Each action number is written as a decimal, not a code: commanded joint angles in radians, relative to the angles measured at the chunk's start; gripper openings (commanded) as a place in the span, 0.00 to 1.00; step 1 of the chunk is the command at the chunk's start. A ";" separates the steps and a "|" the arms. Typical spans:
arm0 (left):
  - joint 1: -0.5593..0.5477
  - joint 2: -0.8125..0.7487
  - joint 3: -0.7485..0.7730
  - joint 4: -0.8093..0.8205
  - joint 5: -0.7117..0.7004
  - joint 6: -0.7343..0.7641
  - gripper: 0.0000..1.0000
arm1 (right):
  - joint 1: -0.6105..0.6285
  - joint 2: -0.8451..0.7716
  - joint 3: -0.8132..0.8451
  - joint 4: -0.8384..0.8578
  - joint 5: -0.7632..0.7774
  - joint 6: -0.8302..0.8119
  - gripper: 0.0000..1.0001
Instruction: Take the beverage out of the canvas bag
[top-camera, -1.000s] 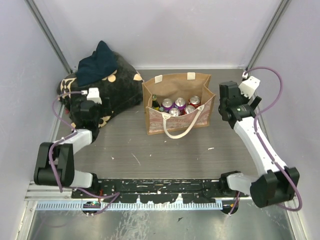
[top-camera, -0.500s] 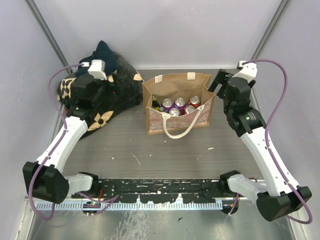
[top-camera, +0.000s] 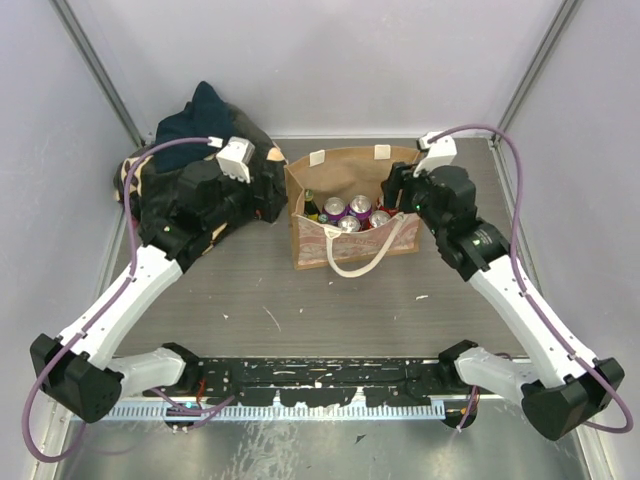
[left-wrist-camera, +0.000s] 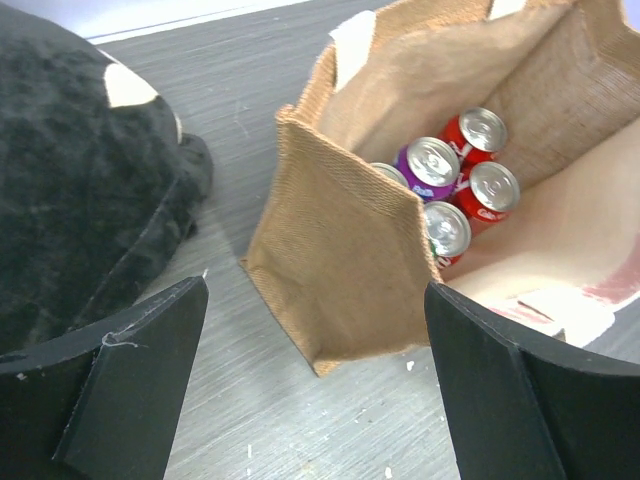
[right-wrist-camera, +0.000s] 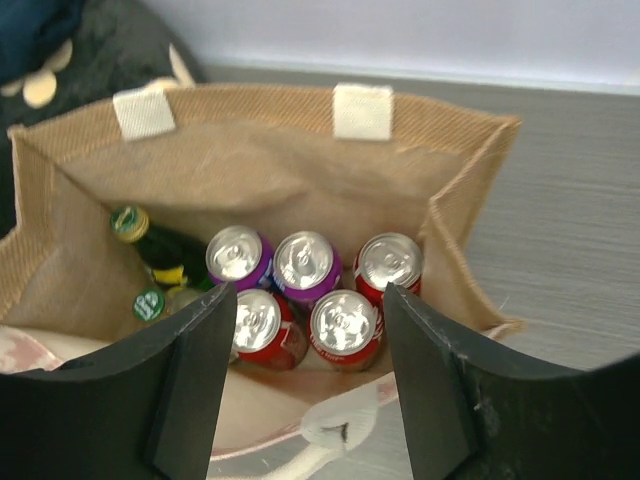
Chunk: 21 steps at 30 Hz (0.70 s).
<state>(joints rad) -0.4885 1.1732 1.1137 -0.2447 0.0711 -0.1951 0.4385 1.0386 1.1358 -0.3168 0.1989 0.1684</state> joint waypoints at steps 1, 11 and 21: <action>-0.036 -0.017 -0.011 -0.037 0.027 0.000 0.99 | 0.049 0.027 -0.032 0.015 -0.046 -0.031 0.65; -0.108 -0.046 -0.017 -0.007 0.046 -0.042 0.95 | 0.132 0.010 -0.164 -0.009 -0.044 -0.012 0.61; -0.220 0.011 -0.024 0.011 0.062 -0.083 0.92 | 0.172 -0.073 -0.299 -0.086 -0.058 0.039 0.62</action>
<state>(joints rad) -0.6704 1.1564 1.0977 -0.2634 0.1154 -0.2523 0.6006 0.9794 0.8616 -0.3511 0.1543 0.1730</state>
